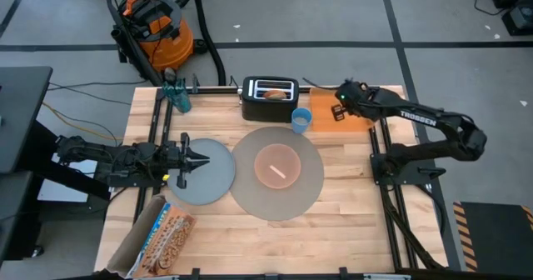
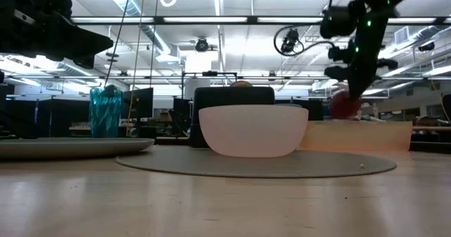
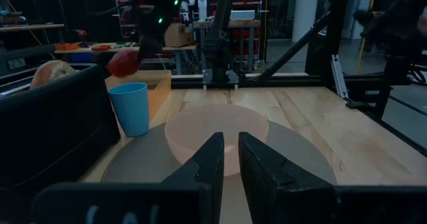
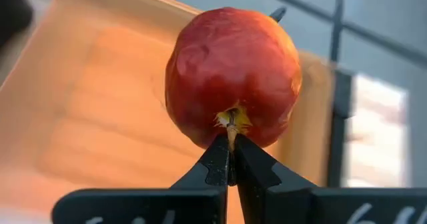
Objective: Arrange a breakfast setting
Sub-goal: Put the apple to the top left of the gray placemat
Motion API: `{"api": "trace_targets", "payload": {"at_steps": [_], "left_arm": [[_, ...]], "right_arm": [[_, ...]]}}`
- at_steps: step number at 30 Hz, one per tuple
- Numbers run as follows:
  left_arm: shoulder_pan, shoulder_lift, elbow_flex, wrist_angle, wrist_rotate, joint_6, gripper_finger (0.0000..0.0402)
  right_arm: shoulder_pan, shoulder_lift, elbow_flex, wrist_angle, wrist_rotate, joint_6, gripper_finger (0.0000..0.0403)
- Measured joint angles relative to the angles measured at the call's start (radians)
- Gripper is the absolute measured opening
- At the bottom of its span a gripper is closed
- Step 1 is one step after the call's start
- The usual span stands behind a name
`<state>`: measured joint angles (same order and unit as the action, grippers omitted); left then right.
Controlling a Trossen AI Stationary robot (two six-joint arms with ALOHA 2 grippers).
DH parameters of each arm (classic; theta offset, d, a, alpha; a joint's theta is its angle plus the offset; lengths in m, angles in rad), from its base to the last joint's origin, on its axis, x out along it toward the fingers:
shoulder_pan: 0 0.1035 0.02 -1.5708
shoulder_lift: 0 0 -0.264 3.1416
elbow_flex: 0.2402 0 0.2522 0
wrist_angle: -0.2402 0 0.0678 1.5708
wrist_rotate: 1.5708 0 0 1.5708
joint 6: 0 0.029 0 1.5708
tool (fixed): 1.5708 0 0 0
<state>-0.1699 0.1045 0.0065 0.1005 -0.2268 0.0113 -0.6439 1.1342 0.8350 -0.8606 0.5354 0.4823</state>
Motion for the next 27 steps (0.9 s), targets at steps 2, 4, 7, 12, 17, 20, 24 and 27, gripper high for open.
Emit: {"api": "trace_targets", "payload": {"at_steps": [2,4,7,12,17,20,24,27], "left_arm": [[0.000,0.000,0.000,0.000,0.000,0.000,0.0055],[0.000,0.000,0.000,0.000,0.000,0.000,0.0055],[0.000,0.000,0.000,0.000,0.000,0.000,0.0055],[0.000,0.000,0.000,0.000,0.000,0.000,0.0055],[0.000,0.000,0.000,0.000,0.000,0.000,0.0055],[0.000,0.000,0.000,0.000,0.000,0.000,0.0055],[0.000,0.000,0.000,0.000,0.000,0.000,0.0055],[0.000,0.000,0.000,0.000,0.000,0.000,0.0055]], "right_arm": [[0.060,-0.001,0.065,-0.108,0.049,-0.025,0.0018],[0.122,0.001,0.130,-0.212,0.093,-0.048,0.0018],[0.222,0.016,0.221,-0.345,0.130,-0.090,0.0018],[0.400,0.066,0.320,-0.475,0.130,-0.169,0.0018],[0.583,0.174,0.426,-0.578,0.152,-0.172,0.0018],[0.671,0.262,0.497,-0.605,0.152,-0.209,0.0018],[0.768,0.397,0.607,-0.626,0.154,-0.355,0.0018],[0.818,0.495,0.704,-0.638,0.181,-0.488,0.0018]]}}
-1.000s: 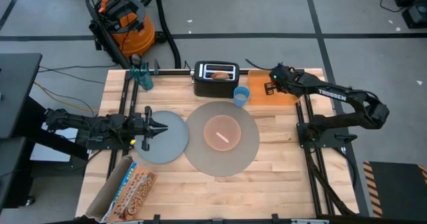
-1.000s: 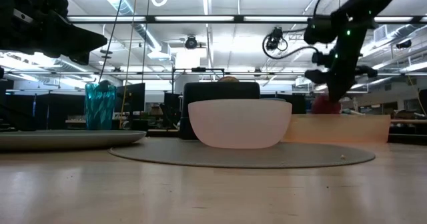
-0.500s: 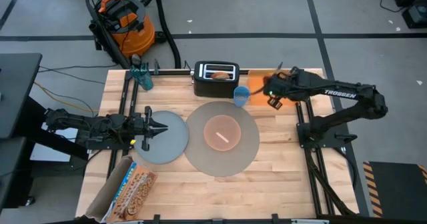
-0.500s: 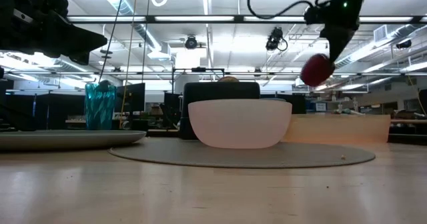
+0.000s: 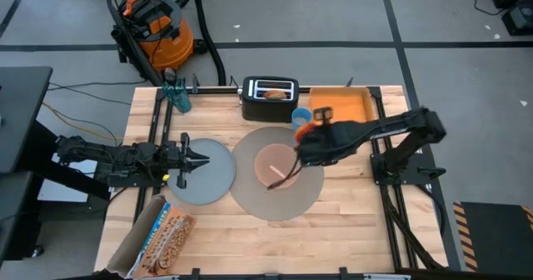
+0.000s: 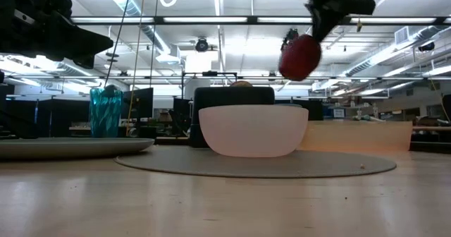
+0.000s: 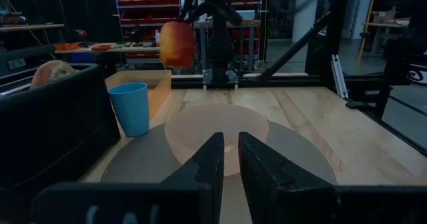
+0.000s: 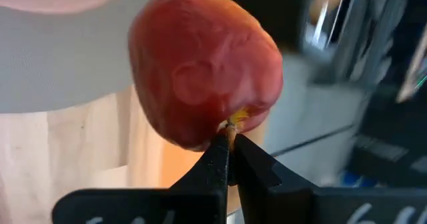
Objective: Arrange a breakfast setting
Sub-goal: Put the apple to the top left of the gray placemat
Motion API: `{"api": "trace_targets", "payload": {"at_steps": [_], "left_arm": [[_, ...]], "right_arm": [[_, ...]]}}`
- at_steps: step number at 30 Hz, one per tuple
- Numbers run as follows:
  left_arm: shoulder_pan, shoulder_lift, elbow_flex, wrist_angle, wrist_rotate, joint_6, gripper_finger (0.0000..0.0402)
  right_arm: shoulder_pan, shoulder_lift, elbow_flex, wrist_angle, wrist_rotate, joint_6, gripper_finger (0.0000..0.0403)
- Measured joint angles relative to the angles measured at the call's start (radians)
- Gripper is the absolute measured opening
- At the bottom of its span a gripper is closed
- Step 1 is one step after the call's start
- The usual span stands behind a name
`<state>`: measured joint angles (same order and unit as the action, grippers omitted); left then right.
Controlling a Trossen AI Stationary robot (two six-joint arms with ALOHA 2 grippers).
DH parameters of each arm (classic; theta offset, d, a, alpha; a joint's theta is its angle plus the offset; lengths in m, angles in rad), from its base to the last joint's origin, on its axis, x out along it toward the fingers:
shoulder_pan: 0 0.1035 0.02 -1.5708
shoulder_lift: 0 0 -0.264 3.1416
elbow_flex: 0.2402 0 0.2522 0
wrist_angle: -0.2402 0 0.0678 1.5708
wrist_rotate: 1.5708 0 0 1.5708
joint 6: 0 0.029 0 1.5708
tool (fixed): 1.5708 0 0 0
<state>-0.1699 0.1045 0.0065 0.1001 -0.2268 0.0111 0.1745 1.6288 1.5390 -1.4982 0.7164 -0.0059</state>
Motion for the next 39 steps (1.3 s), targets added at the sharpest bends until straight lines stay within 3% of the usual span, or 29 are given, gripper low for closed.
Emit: {"api": "trace_targets", "payload": {"at_steps": [10,18,24,32,39], "left_arm": [[0.000,0.000,0.000,0.000,0.000,0.000,0.0055],[0.000,0.000,0.000,0.000,0.000,0.000,0.0055],[0.000,0.000,0.000,0.000,0.000,0.000,0.0055],[0.000,0.000,0.000,0.000,0.000,0.000,0.0055],[0.000,0.000,0.000,0.000,0.000,0.000,0.0055]], "right_arm": [[0.017,0.223,0.241,0.094,0.159,-0.545,0.0018],[-0.045,0.373,0.257,0.542,0.284,-1.079,0.0018],[-0.079,0.478,0.257,0.817,0.273,-1.415,0.0018],[-0.132,0.599,0.256,0.909,0.251,-1.555,0.0019],[-0.164,0.614,0.256,0.923,0.232,-1.589,0.0019]]}}
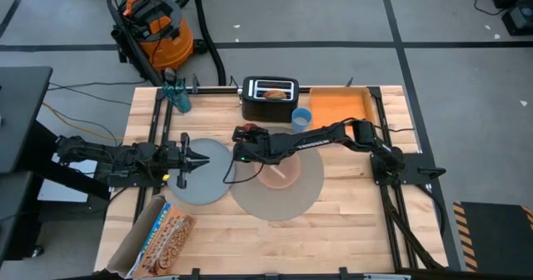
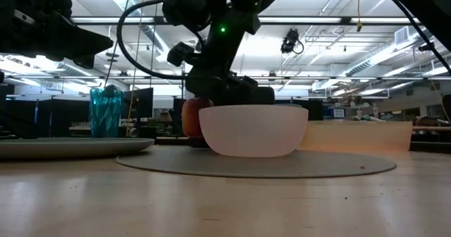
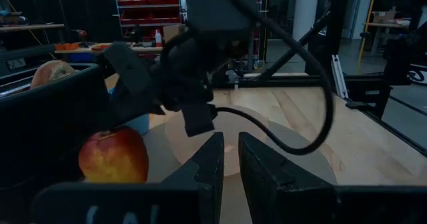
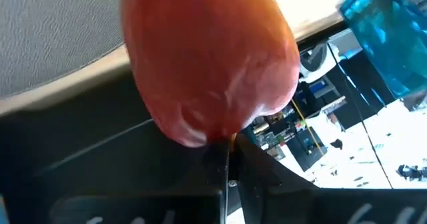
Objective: Arrange a breakfast setting
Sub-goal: Put the apple to the top left of the gray placemat
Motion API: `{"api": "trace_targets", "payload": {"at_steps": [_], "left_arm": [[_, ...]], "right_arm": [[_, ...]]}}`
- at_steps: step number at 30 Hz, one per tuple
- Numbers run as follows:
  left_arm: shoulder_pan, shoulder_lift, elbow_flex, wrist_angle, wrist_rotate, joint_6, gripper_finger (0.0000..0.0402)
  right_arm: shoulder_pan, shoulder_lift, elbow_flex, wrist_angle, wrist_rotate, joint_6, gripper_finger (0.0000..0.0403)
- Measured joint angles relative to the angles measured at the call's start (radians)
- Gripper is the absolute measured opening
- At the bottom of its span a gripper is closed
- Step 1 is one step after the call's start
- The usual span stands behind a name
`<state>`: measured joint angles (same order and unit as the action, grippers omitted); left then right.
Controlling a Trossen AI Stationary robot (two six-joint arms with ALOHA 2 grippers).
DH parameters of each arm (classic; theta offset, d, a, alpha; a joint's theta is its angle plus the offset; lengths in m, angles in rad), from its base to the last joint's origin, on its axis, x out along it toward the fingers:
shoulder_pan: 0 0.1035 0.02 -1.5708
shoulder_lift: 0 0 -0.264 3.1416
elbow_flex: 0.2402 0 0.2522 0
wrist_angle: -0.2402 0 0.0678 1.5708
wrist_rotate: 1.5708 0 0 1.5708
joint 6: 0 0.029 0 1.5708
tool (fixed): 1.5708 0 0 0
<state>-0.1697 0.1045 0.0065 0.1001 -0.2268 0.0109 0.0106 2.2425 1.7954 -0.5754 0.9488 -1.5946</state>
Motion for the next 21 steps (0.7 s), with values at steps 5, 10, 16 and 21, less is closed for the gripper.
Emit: {"api": "trace_targets", "payload": {"at_steps": [5,10,16,21], "left_arm": [[0.000,0.000,0.000,0.000,0.000,0.000,0.0055],[0.000,0.000,0.000,0.000,0.000,0.000,0.0055],[0.000,0.000,0.000,0.000,0.000,0.000,0.0055],[0.000,0.000,0.000,0.000,0.000,0.000,0.0055]], "right_arm": [[-0.015,0.000,0.000,-0.001,-0.034,-0.059,0.0018],[-0.022,0.000,0.000,-0.001,-0.061,-0.079,0.0018],[-0.033,0.014,-0.002,-0.023,-0.081,-0.060,0.0018],[-0.030,0.014,-0.002,-0.018,-0.099,-0.057,0.0018]]}}
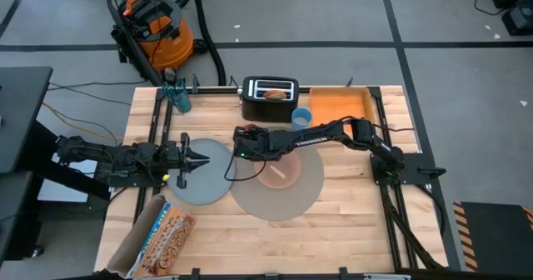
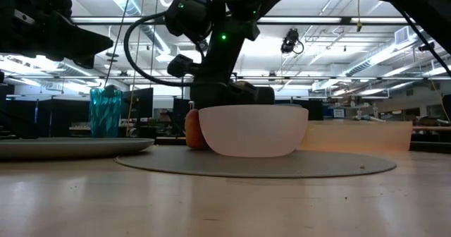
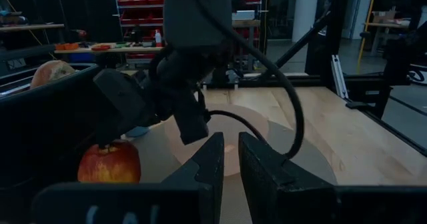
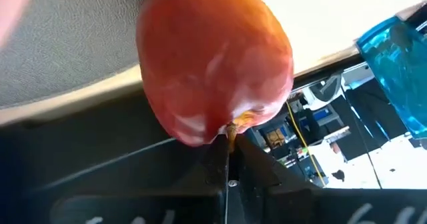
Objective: Arrange a breakfast setting
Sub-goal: Put the apple to the top left of the gray placemat
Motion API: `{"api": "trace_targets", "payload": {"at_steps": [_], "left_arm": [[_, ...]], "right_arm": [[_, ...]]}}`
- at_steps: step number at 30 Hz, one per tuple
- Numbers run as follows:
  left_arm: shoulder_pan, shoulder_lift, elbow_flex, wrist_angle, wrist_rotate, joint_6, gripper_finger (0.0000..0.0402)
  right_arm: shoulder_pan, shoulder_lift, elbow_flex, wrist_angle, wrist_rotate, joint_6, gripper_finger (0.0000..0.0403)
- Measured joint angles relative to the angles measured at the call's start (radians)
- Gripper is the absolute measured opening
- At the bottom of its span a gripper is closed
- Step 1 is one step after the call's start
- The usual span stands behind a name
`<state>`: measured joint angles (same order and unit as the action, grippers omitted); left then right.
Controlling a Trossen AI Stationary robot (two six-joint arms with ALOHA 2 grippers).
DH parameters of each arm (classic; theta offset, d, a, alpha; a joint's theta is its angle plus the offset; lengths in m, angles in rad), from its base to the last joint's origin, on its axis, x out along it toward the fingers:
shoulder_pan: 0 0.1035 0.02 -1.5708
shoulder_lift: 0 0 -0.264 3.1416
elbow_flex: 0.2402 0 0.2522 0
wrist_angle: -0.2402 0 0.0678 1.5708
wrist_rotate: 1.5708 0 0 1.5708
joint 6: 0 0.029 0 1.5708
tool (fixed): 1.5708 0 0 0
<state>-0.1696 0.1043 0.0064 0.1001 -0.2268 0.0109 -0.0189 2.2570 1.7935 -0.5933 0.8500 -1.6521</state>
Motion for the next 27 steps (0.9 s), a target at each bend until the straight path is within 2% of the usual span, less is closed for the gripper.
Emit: {"api": "trace_targets", "payload": {"at_steps": [5,27], "left_arm": [[0.000,0.000,0.000,0.000,0.000,0.000,0.0055],[0.000,0.000,0.000,0.000,0.000,0.000,0.0055]], "right_arm": [[0.003,0.000,0.000,-0.005,-0.011,0.034,0.0029],[0.029,-0.019,0.000,-0.013,-0.017,0.144,0.0131]]}}
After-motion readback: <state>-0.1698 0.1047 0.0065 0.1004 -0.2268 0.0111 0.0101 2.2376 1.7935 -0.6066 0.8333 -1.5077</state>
